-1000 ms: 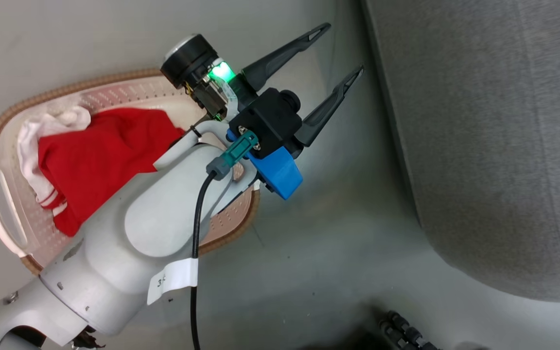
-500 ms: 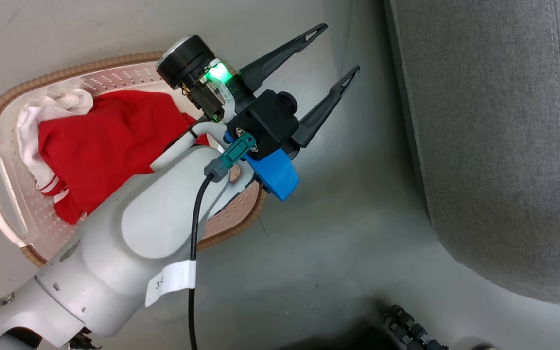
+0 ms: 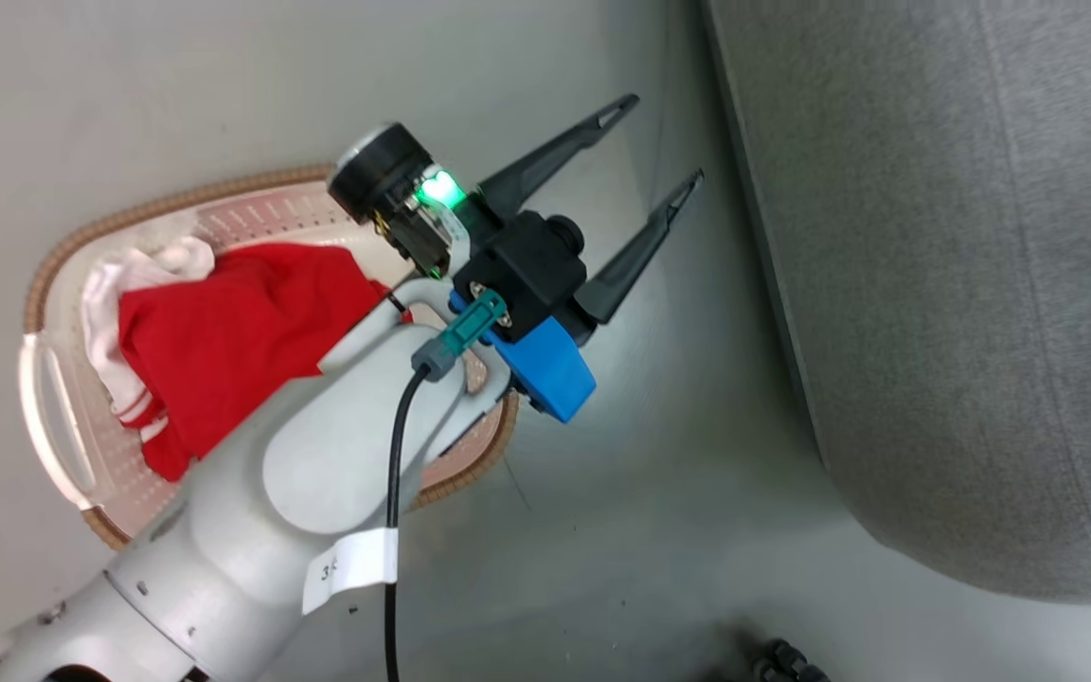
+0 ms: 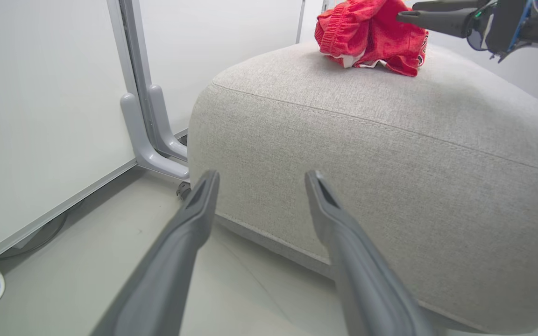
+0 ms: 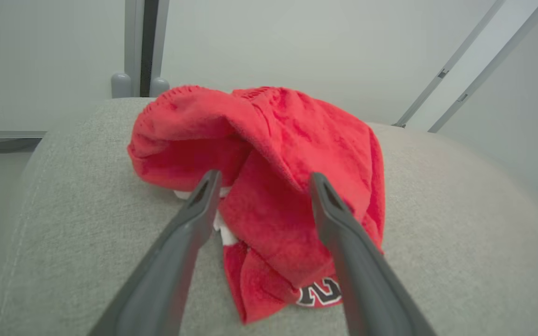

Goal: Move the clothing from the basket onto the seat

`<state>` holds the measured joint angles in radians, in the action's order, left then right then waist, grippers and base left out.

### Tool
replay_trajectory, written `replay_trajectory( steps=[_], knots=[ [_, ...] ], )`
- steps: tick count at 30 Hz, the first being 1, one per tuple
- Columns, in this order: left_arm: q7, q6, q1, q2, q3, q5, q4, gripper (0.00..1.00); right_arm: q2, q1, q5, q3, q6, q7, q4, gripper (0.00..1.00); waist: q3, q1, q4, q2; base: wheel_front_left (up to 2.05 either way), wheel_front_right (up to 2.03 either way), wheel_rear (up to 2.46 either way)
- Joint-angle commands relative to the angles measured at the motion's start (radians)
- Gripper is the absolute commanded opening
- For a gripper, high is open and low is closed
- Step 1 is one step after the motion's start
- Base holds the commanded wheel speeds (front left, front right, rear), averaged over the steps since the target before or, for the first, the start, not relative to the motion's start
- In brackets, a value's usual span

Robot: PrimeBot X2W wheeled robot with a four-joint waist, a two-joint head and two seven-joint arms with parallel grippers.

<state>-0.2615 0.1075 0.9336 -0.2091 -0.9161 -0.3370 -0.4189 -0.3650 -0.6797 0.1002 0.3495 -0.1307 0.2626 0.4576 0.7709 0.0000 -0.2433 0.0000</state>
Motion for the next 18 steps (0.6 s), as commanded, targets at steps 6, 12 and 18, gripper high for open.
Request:
replay_trajectory(
  steps=[6,12,18],
  knots=[
    [-0.005,-0.017,-0.100,0.023,0.073,-0.014,0.034,1.00,0.036,0.168,-0.033,-0.063,0.000,0.003,-0.122,1.00,-0.160,0.0000,0.021,0.0000,0.00,0.00,0.00],
    [-0.004,-0.048,-0.227,0.039,0.199,-0.013,0.062,1.00,0.066,0.245,-0.044,-0.139,0.000,0.003,-0.214,1.00,-0.288,0.0000,0.053,0.0000,0.00,0.00,0.00],
    [-0.004,-0.068,-0.326,0.058,0.320,0.022,0.102,1.00,0.089,0.293,-0.052,-0.207,0.000,0.003,-0.269,1.00,-0.378,0.0000,0.101,0.0000,0.00,0.00,0.00]
  ],
)
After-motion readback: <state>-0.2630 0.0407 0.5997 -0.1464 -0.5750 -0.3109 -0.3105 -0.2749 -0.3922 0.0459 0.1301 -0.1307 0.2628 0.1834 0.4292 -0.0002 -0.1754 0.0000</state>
